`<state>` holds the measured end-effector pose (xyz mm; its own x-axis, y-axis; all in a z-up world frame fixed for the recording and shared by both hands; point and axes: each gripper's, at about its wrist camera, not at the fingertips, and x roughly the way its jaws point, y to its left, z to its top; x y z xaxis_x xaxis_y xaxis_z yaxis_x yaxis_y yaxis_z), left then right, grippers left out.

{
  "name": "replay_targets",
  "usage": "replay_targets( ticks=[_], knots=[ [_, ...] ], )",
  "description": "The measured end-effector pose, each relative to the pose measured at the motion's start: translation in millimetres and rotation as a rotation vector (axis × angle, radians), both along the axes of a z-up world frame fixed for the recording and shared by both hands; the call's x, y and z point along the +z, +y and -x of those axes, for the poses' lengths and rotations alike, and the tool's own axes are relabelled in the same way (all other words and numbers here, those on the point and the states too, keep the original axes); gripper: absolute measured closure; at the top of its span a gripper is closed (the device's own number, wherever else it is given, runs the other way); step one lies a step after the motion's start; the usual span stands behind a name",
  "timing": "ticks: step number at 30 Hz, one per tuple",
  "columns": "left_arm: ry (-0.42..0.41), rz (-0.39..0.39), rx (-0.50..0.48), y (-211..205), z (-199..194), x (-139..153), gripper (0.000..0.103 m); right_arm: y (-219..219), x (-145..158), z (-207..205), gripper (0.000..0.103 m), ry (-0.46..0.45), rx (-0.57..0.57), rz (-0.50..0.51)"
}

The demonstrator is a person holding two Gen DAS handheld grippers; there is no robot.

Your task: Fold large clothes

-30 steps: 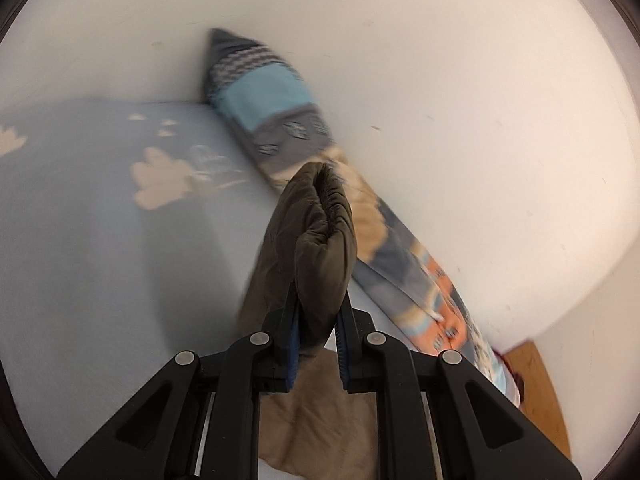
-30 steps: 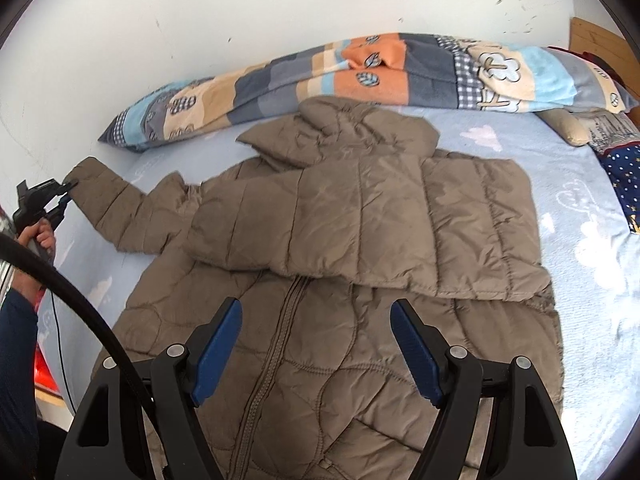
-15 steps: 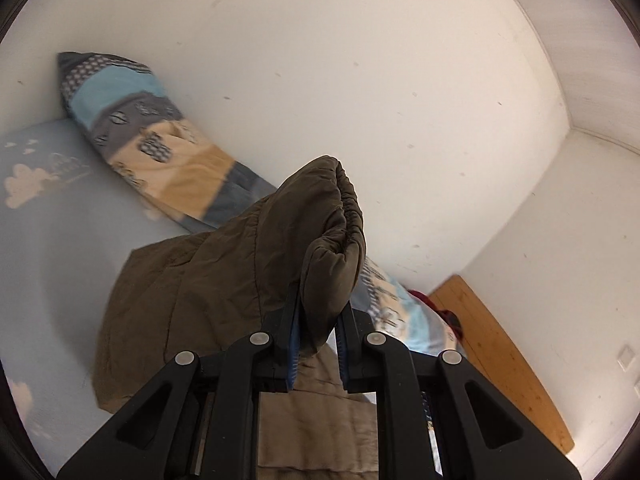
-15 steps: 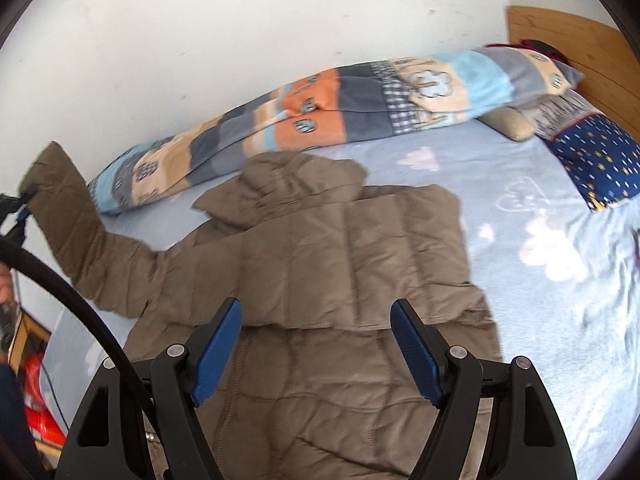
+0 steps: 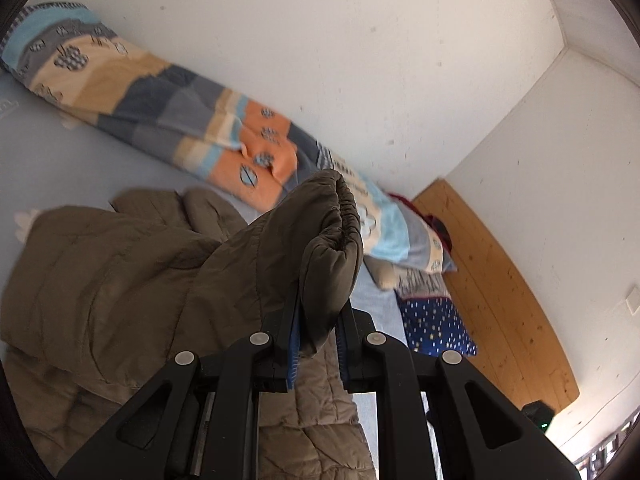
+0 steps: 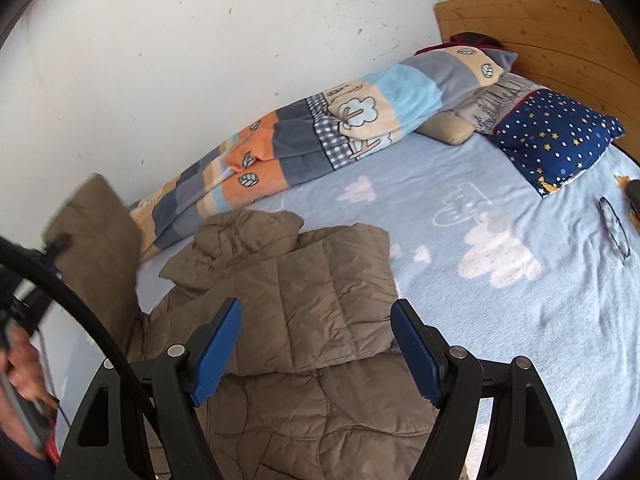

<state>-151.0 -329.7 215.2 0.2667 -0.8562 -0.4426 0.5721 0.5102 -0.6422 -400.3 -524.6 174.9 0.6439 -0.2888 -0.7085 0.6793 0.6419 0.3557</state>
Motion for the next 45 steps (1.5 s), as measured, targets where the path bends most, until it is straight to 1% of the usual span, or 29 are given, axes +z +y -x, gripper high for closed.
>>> replay_targets(
  ticks=[3, 5, 7, 9, 11, 15, 18, 20, 21, 22, 24, 27, 31, 34, 35, 37, 39, 40, 42, 43, 44, 45],
  knots=[
    [0.025, -0.054, -0.031, -32.8, 13.3, -27.8, 0.089, -7.0, 3.6, 7.0, 0.022, -0.01, -0.024, 0.003],
    [0.05, -0.105, -0.044, -52.6, 16.3, -56.2, 0.089, -11.1, 5.0, 12.2, 0.022, -0.016, -0.04, 0.005],
    [0.072, -0.14, -0.053, -64.8, 17.2, -78.6, 0.089, -15.0, 4.5, 15.7, 0.022, -0.02, -0.048, -0.006],
    [0.088, -0.181, -0.066, -76.5, 19.7, -107.0, 0.089, -16.8, 2.9, 17.6, 0.022, -0.021, -0.049, -0.013],
    [0.092, -0.227, -0.083, -88.4, 28.3, -128.6, 0.089, -18.0, 1.8, 18.3, 0.022, -0.02, -0.048, -0.02],
    [0.082, -0.299, -0.113, -101.2, 37.4, -156.1, 0.089, -17.8, 1.3, 17.8, 0.022, -0.022, -0.046, -0.023],
    [0.097, -0.324, -0.116, -102.6, 41.7, -163.7, 0.087, -17.0, -0.2, 15.3, 0.022, -0.02, -0.044, -0.025],
    [0.105, -0.334, -0.133, -103.8, 45.8, -159.2, 0.079, -16.9, -1.2, 13.8, 0.022, -0.016, -0.042, -0.025],
    [0.11, -0.337, -0.143, -104.8, 45.4, -156.0, 0.069, -16.8, -1.8, 13.3, 0.022, -0.014, -0.041, -0.027],
    [0.117, -0.333, -0.158, -106.0, 46.8, -154.6, 0.051, -16.4, -2.5, 12.8, 0.022, -0.014, -0.04, -0.028],
    [0.132, -0.32, -0.187, -106.0, 53.0, -147.7, 0.033, -16.6, -3.3, 11.8, 0.022, -0.011, -0.04, -0.026],
    [0.089, -0.34, -0.193, -103.2, 65.4, -135.4, 0.031, -16.6, -4.2, 11.2, 0.022, -0.011, -0.044, -0.026],
    [0.02, -0.339, -0.207, -87.2, 75.7, -115.4, 0.031, -18.4, -5.6, 11.9, 0.022, -0.006, -0.053, -0.021],
    [-0.083, -0.366, -0.171, -63.4, 74.2, -94.0, 0.031, -19.2, -5.9, 13.2, 0.022, -0.004, -0.061, -0.017],
    [-0.123, -0.385, -0.143, -50.9, 70.4, -86.1, 0.031, -19.8, -6.7, 12.3, 0.022, -0.002, -0.062, -0.017],
    [-0.165, -0.404, -0.094, -31.0, 62.0, -75.2, 0.031, -20.0, -9.7, 8.4, 0.023, -0.012, -0.049, -0.031],
    [-0.175, -0.42, -0.044, -2.9, 47.0, -66.7, 0.031, -17.7, -14.1, -0.6, 0.033, -0.035, -0.01, -0.057],
    [-0.171, -0.431, -0.024, 9.1, 39.5, -65.2, 0.031, -17.4, -17.8, -4.6, 0.033, -0.053, 0.012, -0.086],
    [-0.154, -0.449, 0.024, 42.7, 21.8, -64.5, 0.031, -20.8, -35.5, -13.5, 0.033, -0.122, 0.065, -0.229],
    [-0.136, -0.457, 0.048, 58.4, 12.2, -66.6, 0.031, -22.9, -46.9, -17.8, 0.033, -0.153, 0.084, -0.317],
    [-0.119, -0.456, 0.062, 68.6, 3.9, -69.6, 0.031, -24.8, -63.0, -22.2, 0.033, -0.167, 0.088, -0.416],
    [-0.087, -0.444, 0.083, 82.0, -7.0, -74.9, 0.031, -24.9, -75.0, -25.2, 0.033, -0.162, 0.086, -0.472]
  ],
)
